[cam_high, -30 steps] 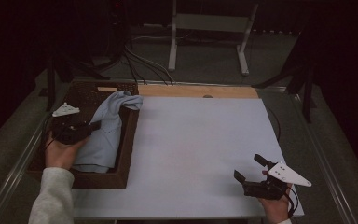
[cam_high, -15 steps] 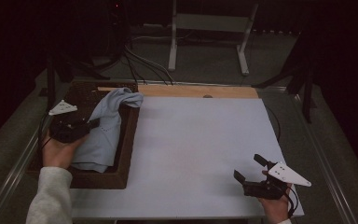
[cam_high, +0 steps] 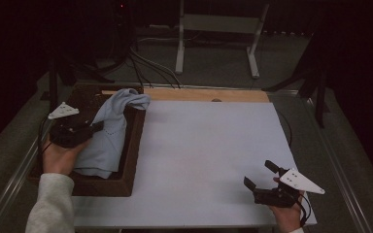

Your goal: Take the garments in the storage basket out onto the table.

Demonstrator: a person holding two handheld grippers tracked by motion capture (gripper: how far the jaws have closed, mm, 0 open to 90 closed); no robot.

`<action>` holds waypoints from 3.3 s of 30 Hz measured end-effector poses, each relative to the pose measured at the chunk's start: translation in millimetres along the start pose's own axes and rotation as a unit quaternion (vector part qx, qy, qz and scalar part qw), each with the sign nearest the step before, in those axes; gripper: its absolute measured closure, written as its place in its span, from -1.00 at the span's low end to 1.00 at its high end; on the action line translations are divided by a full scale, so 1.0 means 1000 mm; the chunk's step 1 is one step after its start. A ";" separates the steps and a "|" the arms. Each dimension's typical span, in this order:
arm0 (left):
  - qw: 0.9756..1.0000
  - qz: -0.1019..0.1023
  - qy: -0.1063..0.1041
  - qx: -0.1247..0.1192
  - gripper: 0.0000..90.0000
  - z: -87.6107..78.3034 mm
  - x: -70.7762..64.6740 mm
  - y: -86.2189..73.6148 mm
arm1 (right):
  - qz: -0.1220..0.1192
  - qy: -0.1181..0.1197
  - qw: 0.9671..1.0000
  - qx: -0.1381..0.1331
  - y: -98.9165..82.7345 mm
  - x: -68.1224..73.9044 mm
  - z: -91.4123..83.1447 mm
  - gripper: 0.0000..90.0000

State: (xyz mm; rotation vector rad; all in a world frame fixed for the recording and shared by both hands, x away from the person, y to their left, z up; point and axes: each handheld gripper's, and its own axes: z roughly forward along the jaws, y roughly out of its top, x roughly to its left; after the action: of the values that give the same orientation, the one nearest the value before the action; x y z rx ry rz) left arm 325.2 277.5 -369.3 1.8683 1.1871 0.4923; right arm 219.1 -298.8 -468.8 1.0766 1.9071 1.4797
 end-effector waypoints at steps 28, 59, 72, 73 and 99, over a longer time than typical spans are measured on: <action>0.999 0.015 -0.034 -0.020 0.76 -0.009 -0.017 0.016 | 0.000 0.001 1.000 -0.001 0.000 0.000 0.000 -0.97; 0.996 0.026 -0.076 -0.038 0.80 -0.017 -0.034 0.036 | 0.000 0.002 1.000 -0.001 0.000 0.000 0.000 -0.97; 0.994 0.026 -0.098 -0.038 0.80 -0.012 -0.045 0.039 | 0.001 0.001 1.000 -0.002 0.000 0.000 0.000 -0.97; 0.994 0.026 -0.101 -0.039 0.80 -0.012 -0.046 0.040 | 0.001 0.001 1.000 -0.002 0.000 0.000 0.000 -0.97; 0.987 0.031 -0.145 -0.055 0.80 0.005 -0.077 0.058 | 0.001 0.002 1.000 -0.003 0.000 0.000 0.000 -0.97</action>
State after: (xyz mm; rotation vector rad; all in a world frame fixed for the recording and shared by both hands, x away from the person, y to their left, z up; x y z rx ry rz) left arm 323.9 197.3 -315.8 1.8139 0.8926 0.2997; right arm 219.1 -299.4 -468.3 1.0740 1.9042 1.4875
